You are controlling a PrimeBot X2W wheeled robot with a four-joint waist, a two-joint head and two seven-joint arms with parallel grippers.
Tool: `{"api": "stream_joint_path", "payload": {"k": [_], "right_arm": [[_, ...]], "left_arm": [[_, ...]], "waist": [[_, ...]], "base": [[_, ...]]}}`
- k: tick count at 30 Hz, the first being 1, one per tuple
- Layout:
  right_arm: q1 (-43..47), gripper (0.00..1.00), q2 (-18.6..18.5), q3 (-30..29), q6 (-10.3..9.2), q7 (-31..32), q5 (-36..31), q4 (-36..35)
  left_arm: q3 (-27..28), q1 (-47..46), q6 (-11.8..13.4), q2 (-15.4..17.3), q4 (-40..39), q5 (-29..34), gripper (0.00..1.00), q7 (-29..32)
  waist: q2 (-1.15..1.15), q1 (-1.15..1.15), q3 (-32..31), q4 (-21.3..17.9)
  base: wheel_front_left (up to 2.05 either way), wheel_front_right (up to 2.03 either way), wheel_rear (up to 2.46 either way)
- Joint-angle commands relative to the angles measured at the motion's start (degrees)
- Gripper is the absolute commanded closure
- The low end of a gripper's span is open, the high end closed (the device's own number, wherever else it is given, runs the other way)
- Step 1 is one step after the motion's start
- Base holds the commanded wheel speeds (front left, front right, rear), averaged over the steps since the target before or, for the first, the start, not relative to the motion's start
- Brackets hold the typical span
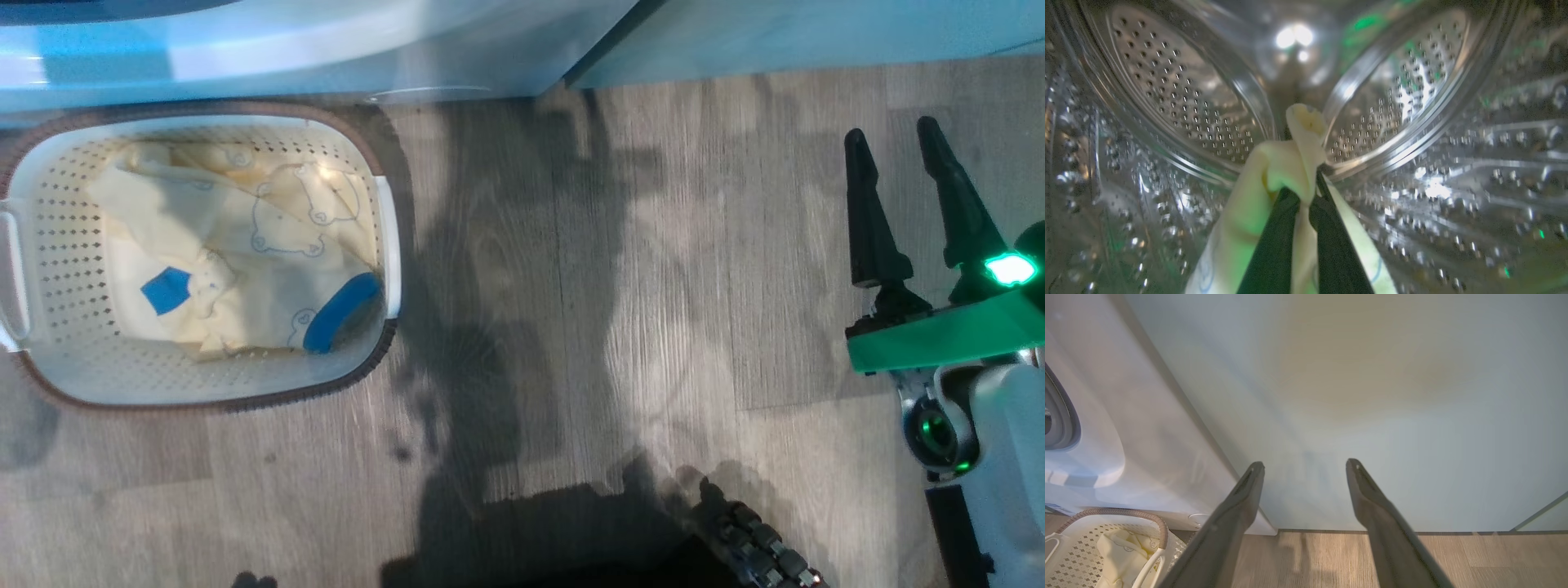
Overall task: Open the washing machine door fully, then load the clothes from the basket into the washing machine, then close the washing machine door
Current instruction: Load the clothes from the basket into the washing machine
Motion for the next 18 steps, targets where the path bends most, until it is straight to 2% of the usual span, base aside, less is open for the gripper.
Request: {"api": "stream_joint_path", "payload": {"k": [1,11,18], "right_arm": [[0.33,0.00,-0.04,1.05,0.10,-0.38,0.20,-1.70],[-0.65,0.00,0.27,1.57,0.10,-0.38,0.19,-1.71],[-1.33,0.00,0.43,1.58,0.10,-0.38,0.24,-1.51]], "left_arm": [[0.14,-3.41,0.04,2.63,-0.89,0.47,1.00,-1.41],[-0.36,-8.65,0.85,2.03,1.42,1.56,1.00,-5.82],[1.94,-6.57,1.28,1.94,-1.50,0.92,1.00,-6.04]], "waist": [[0.00,-0.01,0.63,-0.41],[0.00,-0.01,2.99,-1.20],[0.00,-0.01,3.50,-1.19]], "base": [[0.00,0.00,0.00],[0.00,0.00,0.00],[0.00,0.00,0.00]]}}
